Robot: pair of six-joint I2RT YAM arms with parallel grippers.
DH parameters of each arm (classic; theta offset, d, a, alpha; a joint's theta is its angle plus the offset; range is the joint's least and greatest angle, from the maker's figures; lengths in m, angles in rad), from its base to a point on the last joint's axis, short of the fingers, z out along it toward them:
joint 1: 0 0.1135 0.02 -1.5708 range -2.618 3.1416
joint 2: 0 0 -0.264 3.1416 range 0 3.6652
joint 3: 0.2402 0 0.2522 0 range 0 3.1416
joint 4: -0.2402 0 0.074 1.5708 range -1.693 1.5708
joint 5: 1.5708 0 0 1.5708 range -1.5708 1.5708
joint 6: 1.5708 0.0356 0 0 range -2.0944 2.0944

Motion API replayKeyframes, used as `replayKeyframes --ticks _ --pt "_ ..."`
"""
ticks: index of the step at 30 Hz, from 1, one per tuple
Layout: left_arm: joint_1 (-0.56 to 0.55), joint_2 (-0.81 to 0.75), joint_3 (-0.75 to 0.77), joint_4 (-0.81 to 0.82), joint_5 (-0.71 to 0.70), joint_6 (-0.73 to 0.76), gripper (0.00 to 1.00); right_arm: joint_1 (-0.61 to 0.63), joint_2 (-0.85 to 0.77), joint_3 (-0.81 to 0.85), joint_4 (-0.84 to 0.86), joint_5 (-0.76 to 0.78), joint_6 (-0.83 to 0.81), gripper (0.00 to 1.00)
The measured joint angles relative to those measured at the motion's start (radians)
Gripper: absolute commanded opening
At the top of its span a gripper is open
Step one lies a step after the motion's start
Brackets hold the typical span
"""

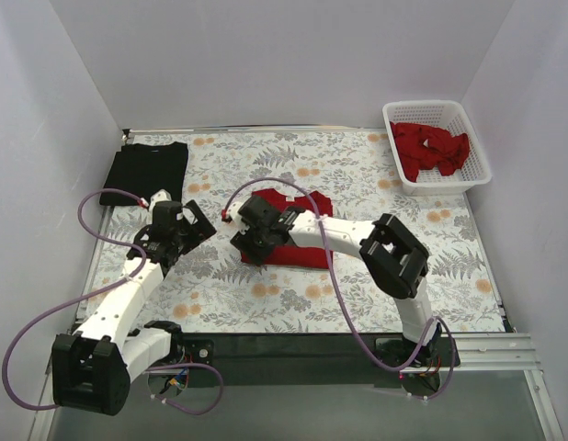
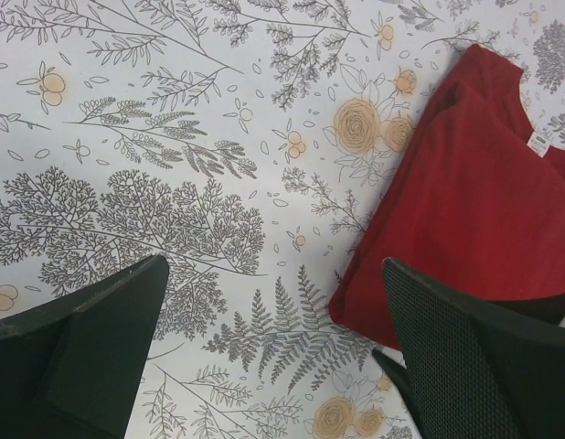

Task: Fold and stack the t-shirts
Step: Fold the tshirt

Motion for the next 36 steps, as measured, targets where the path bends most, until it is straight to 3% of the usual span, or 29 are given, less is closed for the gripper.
replayKeyframes --ticks 5,16,20,23,27,33,34,36 --pt "0.028 0.047 0.0 -0.01 0.004 -0.001 0.98 0.087 0.068 0.069 -0.032 0.085 -0.017 0.56" --pt "0.115 0.088 0.0 -0.018 0.023 -0.015 0.98 0.109 0.16 0.163 -0.039 0.155 -0.047 0.51" --pt "0.132 0.088 0.0 -0.021 0.026 -0.024 0.98 0.117 0.174 0.166 -0.035 0.164 -0.046 0.43" --pt "0.137 0.088 0.0 -0.019 0.031 -0.029 0.98 0.127 0.178 0.164 -0.028 0.172 -0.049 0.31" --pt "0.137 0.088 0.0 -0.011 0.034 -0.031 0.98 0.134 0.176 0.145 0.004 0.211 -0.055 0.04" --pt "0.137 0.088 -0.004 0.005 0.063 -0.03 0.97 0.105 0.14 0.095 0.03 0.193 -0.053 0.01" --pt "0.137 0.088 -0.004 0.006 0.071 -0.029 0.85 0.091 0.127 0.08 0.028 0.178 -0.05 0.01" --pt "0.137 0.088 -0.004 0.006 0.098 -0.022 0.82 0.053 0.094 0.043 0.02 0.135 -0.042 0.01"
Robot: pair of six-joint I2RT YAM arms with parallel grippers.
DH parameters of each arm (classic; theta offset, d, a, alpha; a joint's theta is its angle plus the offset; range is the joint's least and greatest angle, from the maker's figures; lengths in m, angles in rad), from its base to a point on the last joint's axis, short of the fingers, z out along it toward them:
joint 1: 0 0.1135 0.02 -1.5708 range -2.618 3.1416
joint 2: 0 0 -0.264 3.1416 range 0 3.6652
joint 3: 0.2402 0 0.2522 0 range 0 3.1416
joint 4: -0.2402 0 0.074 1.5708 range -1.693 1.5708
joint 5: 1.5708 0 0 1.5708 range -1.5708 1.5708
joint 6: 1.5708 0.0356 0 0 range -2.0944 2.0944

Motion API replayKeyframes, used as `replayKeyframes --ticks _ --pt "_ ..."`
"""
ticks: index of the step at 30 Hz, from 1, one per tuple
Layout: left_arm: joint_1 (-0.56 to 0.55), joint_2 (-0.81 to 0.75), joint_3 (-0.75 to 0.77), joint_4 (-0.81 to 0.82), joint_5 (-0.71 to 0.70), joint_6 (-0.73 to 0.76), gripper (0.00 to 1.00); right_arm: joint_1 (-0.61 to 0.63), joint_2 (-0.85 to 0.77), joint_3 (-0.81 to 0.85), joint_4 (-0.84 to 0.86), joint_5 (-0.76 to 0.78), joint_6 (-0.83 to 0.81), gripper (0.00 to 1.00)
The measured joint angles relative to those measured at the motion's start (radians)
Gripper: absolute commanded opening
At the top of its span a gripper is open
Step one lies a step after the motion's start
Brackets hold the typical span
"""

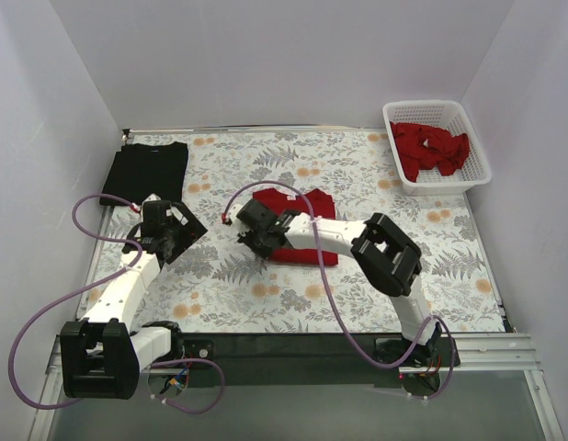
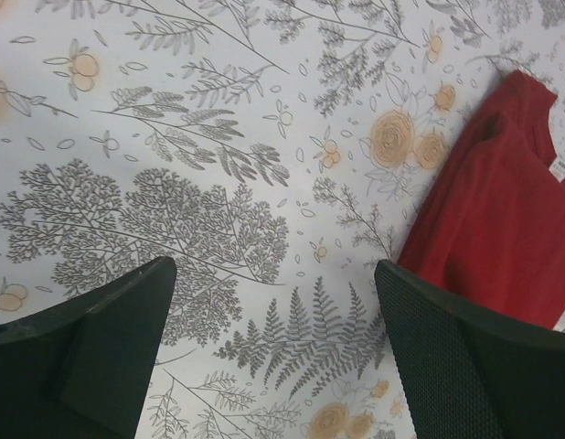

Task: Fold and stack the t-shirts
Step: Fold the tshirt

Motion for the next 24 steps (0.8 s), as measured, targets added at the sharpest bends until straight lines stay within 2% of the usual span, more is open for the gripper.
replayKeyframes --ticks 4,7,9,13,19,24 --pt "0.0 0.001 0.0 0.014 0.105 -0.007 0.83 -0.083 -0.095 -0.085 -0.003 -0.09 0.019 0.01" --pt "0.0 0.014 0.0 0.061 0.213 -0.039 0.9 -0.132 -0.173 -0.121 0.007 -0.137 0.034 0.01" --pt "-0.007 0.05 0.001 0.101 0.279 -0.071 0.96 -0.148 -0.226 -0.138 0.027 -0.165 0.038 0.01" --pt "-0.053 0.182 0.027 0.15 0.382 -0.142 0.98 -0.153 -0.296 -0.162 0.076 -0.204 0.041 0.01" --pt "-0.176 0.338 0.072 0.249 0.44 -0.248 0.98 -0.152 -0.308 -0.202 0.121 -0.251 0.058 0.01" --pt "-0.204 0.457 0.102 0.349 0.444 -0.33 0.98 -0.152 -0.307 -0.22 0.135 -0.277 0.068 0.01"
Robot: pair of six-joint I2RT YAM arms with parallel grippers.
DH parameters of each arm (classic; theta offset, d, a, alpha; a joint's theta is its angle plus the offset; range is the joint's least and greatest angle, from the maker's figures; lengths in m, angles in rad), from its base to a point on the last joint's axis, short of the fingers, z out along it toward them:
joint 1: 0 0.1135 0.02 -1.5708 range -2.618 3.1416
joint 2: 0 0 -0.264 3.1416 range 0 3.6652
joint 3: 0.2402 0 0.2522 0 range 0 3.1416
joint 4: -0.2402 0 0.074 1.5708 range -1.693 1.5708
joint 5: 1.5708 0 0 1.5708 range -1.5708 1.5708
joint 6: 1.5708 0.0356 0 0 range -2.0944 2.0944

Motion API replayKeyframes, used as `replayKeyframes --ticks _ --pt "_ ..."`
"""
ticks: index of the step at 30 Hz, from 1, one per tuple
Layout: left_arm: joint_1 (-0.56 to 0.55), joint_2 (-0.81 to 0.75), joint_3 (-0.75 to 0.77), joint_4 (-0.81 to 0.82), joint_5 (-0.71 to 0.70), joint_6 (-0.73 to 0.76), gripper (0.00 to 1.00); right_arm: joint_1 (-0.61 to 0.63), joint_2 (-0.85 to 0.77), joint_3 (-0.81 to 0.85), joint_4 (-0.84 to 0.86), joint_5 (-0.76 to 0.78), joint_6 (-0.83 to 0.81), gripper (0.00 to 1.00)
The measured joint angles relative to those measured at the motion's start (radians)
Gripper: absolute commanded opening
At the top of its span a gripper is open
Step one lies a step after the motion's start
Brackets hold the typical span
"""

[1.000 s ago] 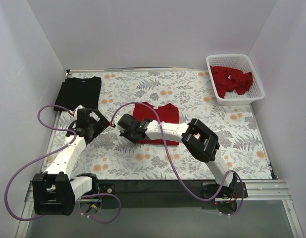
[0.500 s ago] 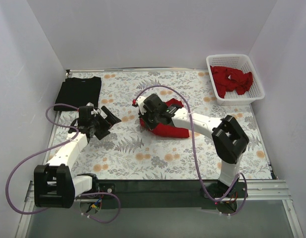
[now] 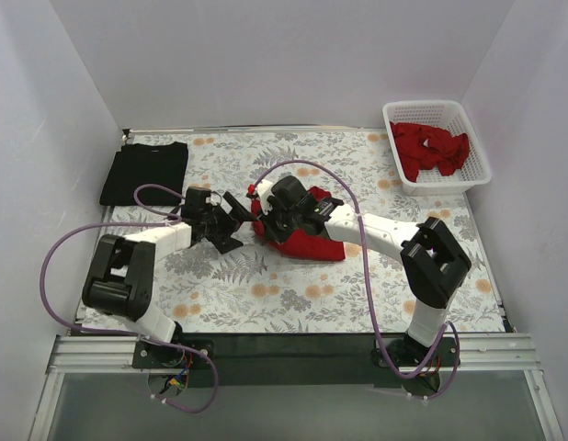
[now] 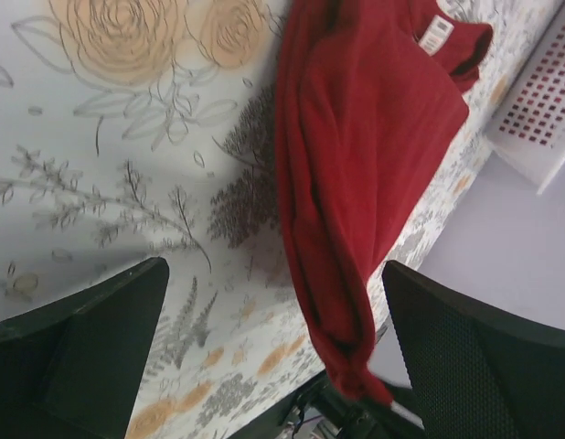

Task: Fold and stack the t-shirts
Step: Fold the tshirt

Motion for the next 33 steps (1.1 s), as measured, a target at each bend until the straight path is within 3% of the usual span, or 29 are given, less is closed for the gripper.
replayKeyframes --ticks 6,14,18,21,22,23,27,33 --pt "-0.034 0.121 0.039 0.095 0.007 -0.067 0.95 0.0 0.0 -0.004 0.021 -0.019 0.015 0.01" --pt "-0.098 0.222 0.105 0.168 -0.016 -0.08 0.59 0.0 0.005 -0.006 0.045 -0.044 0.022 0.01" --pt "-0.126 0.241 0.106 0.173 -0.046 -0.056 0.31 0.0 0.006 -0.009 0.047 -0.058 0.022 0.01" --pt "-0.135 0.25 0.105 0.167 -0.077 -0.026 0.15 0.0 0.01 -0.009 0.049 -0.067 0.022 0.01" --pt "-0.137 0.251 0.105 0.163 -0.085 -0.016 0.05 0.0 0.012 -0.009 0.049 -0.069 0.022 0.04" --pt "-0.138 0.251 0.106 0.158 -0.093 -0.002 0.0 0.0 0.015 -0.01 0.05 -0.071 0.022 0.14" --pt "-0.142 0.256 0.157 0.095 -0.132 0.101 0.0 0.001 0.018 -0.026 0.055 -0.085 0.032 0.42" --pt "-0.143 0.268 0.343 -0.106 -0.355 0.369 0.0 0.001 -0.009 -0.076 0.029 -0.084 0.026 0.53"
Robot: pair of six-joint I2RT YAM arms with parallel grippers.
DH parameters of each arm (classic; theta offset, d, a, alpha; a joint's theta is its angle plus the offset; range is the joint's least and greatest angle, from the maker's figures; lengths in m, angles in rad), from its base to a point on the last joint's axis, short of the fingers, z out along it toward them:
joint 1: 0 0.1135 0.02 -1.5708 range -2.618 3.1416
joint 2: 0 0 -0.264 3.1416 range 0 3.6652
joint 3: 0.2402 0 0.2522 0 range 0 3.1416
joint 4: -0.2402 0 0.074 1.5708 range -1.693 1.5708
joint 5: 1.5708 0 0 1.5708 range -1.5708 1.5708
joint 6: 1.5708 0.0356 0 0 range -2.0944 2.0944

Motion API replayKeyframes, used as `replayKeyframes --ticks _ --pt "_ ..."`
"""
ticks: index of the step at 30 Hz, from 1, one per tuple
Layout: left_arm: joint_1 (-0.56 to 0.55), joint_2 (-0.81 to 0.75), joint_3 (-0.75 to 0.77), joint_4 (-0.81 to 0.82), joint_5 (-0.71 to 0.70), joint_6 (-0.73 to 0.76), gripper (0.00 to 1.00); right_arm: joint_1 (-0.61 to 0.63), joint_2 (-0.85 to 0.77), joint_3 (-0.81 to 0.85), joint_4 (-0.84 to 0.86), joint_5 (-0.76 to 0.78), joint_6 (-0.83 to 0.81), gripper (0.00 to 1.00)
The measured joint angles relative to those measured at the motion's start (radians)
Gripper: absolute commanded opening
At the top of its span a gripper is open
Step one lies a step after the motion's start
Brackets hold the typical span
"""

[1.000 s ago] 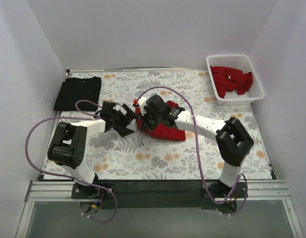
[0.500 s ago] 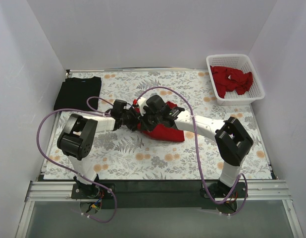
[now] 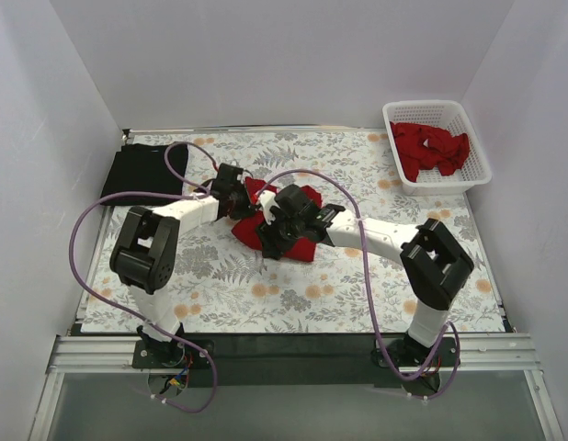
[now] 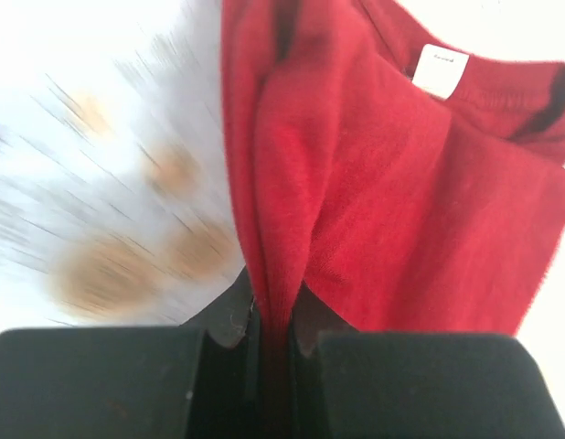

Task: Fold and stack the t-shirts
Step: Fold the tshirt

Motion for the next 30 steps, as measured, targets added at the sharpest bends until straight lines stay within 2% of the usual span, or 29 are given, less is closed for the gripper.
replayKeyframes --ticks 4,5,9,10,17,30 --pt "0.015 0.034 0.168 -0.116 -0.214 0.214 0.0 0.0 -0.095 -0.093 -0.052 0.028 -0.004 0.64" --pt "0.024 0.047 0.208 -0.134 -0.261 0.266 0.0 0.0 -0.128 -0.118 -0.062 0.037 -0.005 0.71" --pt "0.076 0.098 0.328 -0.177 -0.418 0.46 0.0 0.0 -0.266 -0.212 -0.113 0.092 0.007 0.83" --pt "0.09 0.114 0.355 -0.186 -0.45 0.503 0.0 0.0 -0.29 -0.226 -0.127 0.108 0.011 0.98" --pt "0.18 0.223 0.505 -0.2 -0.589 0.736 0.0 0.0 -0.362 -0.288 -0.209 0.208 0.052 0.98" --pt "0.262 0.226 0.662 -0.174 -0.579 0.97 0.0 0.0 -0.313 -0.253 -0.317 0.304 0.079 0.98"
